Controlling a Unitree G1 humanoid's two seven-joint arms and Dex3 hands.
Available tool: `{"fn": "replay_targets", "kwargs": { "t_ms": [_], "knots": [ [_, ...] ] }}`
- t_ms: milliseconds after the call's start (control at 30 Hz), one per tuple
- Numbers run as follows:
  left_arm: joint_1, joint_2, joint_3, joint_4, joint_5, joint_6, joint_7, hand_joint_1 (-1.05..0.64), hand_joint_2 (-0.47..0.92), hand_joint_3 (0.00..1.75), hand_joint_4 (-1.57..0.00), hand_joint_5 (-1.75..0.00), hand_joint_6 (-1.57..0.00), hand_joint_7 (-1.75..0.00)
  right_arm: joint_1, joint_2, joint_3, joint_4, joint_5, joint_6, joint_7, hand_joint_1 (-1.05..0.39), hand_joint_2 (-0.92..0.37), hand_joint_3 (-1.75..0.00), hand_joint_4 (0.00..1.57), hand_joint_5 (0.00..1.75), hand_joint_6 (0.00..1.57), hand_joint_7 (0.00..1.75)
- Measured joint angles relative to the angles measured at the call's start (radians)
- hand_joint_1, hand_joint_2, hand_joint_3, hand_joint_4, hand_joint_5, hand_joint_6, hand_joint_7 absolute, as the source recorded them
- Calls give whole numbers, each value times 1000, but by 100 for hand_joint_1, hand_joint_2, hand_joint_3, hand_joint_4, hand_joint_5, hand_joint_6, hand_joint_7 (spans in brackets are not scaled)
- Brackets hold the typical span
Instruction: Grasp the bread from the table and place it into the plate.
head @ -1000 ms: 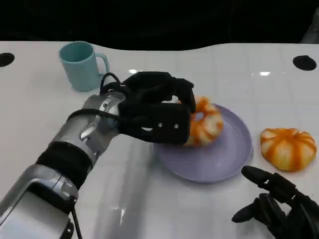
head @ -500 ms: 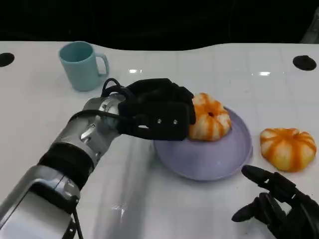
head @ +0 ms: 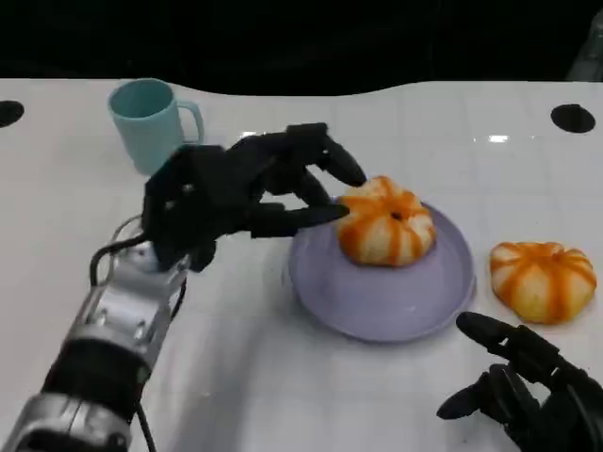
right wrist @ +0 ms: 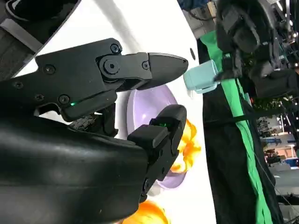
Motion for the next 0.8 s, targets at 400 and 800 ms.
{"fn": "replay_targets", "kwargs": {
  "t_ms": [400, 800],
  "knots": [
    [319, -37, 204, -480, -460, 528, -47, -59, 92, 48, -55, -167, -51, -130, 6, 1, -2, -10, 1, 7, -5, -74, -92, -34, 71, 114, 90, 43],
    [581, -94, 263, -704, -583, 662, 67, -54, 92, 45, -64, -175, -49, -155, 13, -1, -4, -17, 1, 17, -5, -75, -92, -34, 71, 113, 90, 42]
  ]
}}
